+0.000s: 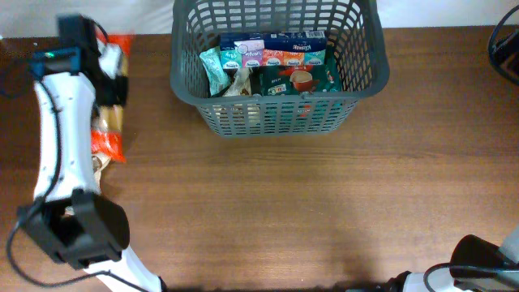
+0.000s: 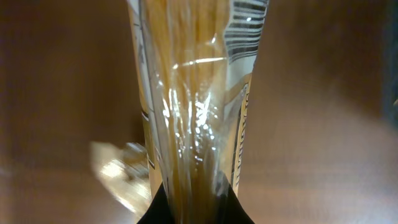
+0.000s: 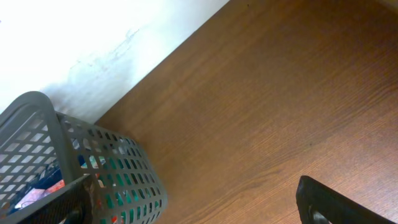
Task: Pack container
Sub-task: 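Carry the pasta package over the basket and release it inside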
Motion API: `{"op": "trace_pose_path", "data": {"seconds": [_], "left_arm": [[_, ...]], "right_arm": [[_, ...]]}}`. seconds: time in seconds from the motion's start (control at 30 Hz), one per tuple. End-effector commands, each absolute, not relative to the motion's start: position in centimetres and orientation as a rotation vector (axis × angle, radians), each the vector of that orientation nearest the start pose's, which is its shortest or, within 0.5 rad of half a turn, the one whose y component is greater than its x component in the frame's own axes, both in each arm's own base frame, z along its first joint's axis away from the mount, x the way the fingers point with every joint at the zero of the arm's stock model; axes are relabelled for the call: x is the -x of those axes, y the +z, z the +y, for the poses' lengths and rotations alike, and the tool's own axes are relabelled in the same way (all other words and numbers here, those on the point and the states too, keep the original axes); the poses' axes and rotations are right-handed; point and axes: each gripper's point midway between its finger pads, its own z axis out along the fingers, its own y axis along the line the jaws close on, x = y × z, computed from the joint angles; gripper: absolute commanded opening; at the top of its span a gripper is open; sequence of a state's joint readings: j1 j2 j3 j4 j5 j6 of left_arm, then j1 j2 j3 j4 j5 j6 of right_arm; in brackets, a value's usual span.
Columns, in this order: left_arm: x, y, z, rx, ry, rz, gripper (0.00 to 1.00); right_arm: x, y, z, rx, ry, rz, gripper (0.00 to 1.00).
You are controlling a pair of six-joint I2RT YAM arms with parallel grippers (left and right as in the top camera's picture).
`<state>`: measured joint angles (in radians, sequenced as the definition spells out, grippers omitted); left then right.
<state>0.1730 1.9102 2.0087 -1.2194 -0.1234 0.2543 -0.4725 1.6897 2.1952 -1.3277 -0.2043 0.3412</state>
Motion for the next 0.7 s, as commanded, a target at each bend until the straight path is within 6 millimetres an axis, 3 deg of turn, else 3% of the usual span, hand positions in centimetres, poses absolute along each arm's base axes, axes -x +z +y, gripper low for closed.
{"op": "trace_pose_path", "data": {"seconds": [0.0,0.07,0.17,0.3,0.37,0.4,0.43,0.5,0.67], "left_arm": [[-43.4,37.2,8.1,-0.221,0.416,2.325,0.02],[-42.9,41.8,6.2,-0.384,0.482,2.181,0.02],[-41.7,46.1,1.6,-0.695,0.564,1.984,0.02],[-40.5,48.2,-5.7,-1.077,0.629,1.739,0.02],[-40.4,47.7,-9.4,-1.226,0.616,1.651,0.02],[-40.5,46.6,-12.0,-1.328,0.598,1.603,0.02],[-40.7,45.8,-13.4,-1.377,0.587,1.586,0.02],[-41.6,43.8,-15.6,-1.459,0.564,1.576,0.02],[-45.5,37.4,-18.5,-1.611,0.544,1.620,0.02]], "right_arm": [[-37.4,37.0,-15.1,-0.858,0.188,2.213,0.99],[-37.4,37.1,-15.2,-0.858,0.188,2.213,0.99],[-37.4,37.1,-15.2,-0.858,0.188,2.213,0.99],[-37.4,37.1,-15.2,-0.858,0.188,2.213,0.99],[-37.4,37.1,-15.2,-0.858,0.188,2.213,0.99],[-37.4,37.1,-15.2,-0.858,0.188,2.213,0.99],[-37.4,37.0,-15.1,-0.858,0.188,2.213,0.99],[-37.4,37.1,-15.2,-0.857,0.187,2.213,0.99],[-37.4,37.1,-15.2,-0.858,0.188,2.213,0.99]]}}
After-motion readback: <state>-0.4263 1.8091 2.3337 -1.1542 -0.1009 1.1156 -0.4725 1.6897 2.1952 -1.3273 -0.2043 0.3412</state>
